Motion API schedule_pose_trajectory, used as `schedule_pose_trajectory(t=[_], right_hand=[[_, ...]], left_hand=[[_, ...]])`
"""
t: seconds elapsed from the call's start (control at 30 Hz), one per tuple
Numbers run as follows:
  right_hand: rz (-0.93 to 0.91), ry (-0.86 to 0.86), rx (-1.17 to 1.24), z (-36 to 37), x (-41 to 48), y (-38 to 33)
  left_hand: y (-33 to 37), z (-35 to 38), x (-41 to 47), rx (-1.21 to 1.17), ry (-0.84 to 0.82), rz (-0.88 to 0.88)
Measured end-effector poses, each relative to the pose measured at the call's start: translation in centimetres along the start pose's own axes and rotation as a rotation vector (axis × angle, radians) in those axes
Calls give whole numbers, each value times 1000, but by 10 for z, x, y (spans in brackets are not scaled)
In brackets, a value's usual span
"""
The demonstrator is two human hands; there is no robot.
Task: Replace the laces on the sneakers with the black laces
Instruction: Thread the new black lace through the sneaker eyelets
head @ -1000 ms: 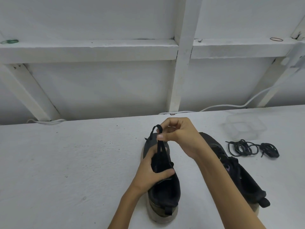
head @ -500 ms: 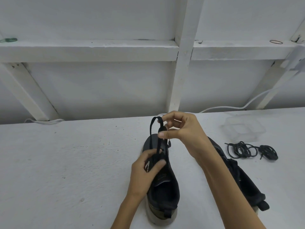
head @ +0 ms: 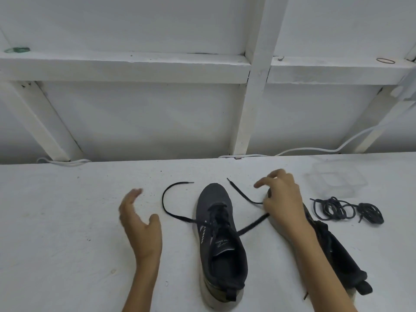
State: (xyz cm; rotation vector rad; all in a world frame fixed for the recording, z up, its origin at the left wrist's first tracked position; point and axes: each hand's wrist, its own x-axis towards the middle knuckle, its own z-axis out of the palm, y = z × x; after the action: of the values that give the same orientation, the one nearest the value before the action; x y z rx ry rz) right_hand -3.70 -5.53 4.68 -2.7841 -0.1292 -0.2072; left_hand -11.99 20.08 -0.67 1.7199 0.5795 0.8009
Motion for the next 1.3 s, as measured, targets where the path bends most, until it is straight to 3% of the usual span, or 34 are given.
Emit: schedule_pose_trajectory(t=[0.07, 0.17, 0.27, 0.43, 0.6, 0.7, 1.0, 1.3], right_hand=[[-61, -78, 41, 8, -6, -10], [-80, -305, 292, 20, -13, -31], [-30, -318, 365, 34, -18, -36], [-26, -332, 387, 40, -19, -28], [56, -426, 586, 41, -13, -30], [92, -389, 652, 41, -12, -31], [-70, -420, 378, 42, -12, -40], [142, -399, 772, 50, -24, -32]], left_hand=[[10, 9, -4, 7, -202, 146], [20, 25, -11, 82, -610, 193], [14, 37, -16, 208, -782, 162], [2, 39, -13, 257, -759, 76], [0, 43, -11, 241, -809, 28], [-1, 48, -9, 238, -835, 19], [-9, 56, -16, 112, -846, -69], [-13, 59, -30, -28, -684, -197]])
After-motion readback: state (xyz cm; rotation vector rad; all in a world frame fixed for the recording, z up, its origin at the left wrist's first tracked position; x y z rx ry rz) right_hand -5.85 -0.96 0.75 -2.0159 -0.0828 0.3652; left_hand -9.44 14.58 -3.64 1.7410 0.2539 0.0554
